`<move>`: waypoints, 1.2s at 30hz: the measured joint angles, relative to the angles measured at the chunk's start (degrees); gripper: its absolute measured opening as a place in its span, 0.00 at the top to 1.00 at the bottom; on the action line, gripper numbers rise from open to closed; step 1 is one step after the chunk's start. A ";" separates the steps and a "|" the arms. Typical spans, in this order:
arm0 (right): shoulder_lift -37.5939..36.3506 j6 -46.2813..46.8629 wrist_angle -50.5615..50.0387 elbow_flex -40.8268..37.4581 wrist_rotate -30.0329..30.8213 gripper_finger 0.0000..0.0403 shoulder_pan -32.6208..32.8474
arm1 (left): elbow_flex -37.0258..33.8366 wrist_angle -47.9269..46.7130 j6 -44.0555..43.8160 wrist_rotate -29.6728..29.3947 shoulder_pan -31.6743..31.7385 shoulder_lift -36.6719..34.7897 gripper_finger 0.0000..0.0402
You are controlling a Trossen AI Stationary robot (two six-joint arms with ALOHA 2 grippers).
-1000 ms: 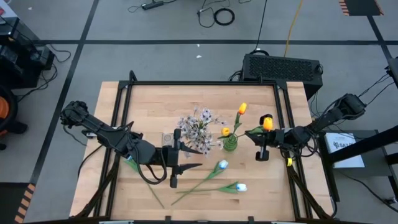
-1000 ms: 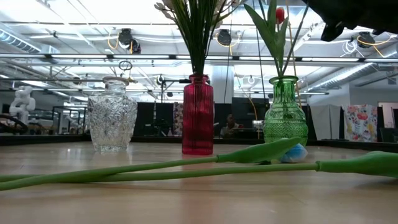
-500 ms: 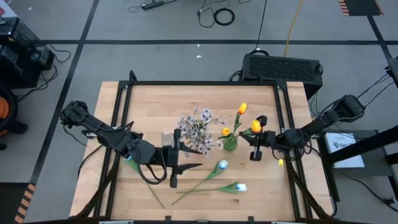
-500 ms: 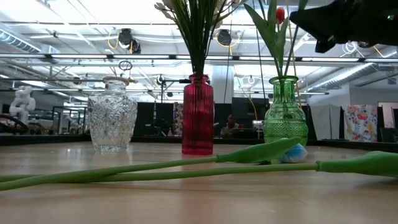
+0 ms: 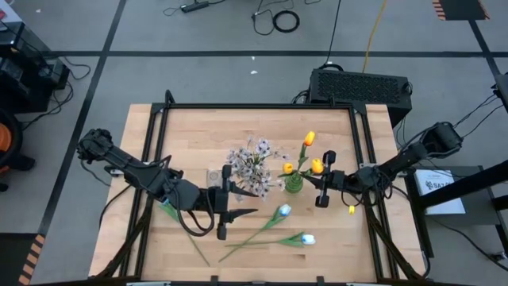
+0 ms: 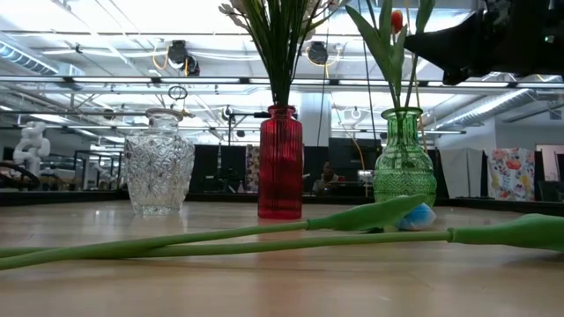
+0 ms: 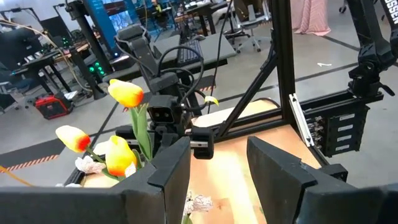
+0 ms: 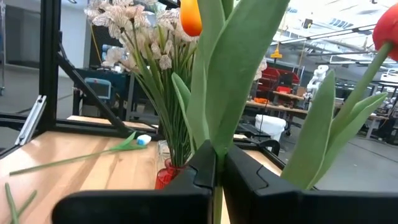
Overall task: Sort flowers into vase by color
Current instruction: Put the yellow tulip into the green vase, then put the middle white tulip into the transparent vase
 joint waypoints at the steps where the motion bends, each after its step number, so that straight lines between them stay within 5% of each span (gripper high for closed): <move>1: 0.00 -0.12 -0.16 0.00 -0.01 0.98 0.00 | 0.00 0.00 0.00 0.00 0.14 0.00 0.59; 9: 0.00 1.74 -2.46 0.00 1.74 0.96 0.00 | 0.00 -0.75 -0.12 0.00 1.01 0.00 0.59; 36: -7.81 8.64 -15.85 0.02 3.27 0.53 1.63 | 0.00 -2.93 -1.66 0.00 1.28 0.00 0.59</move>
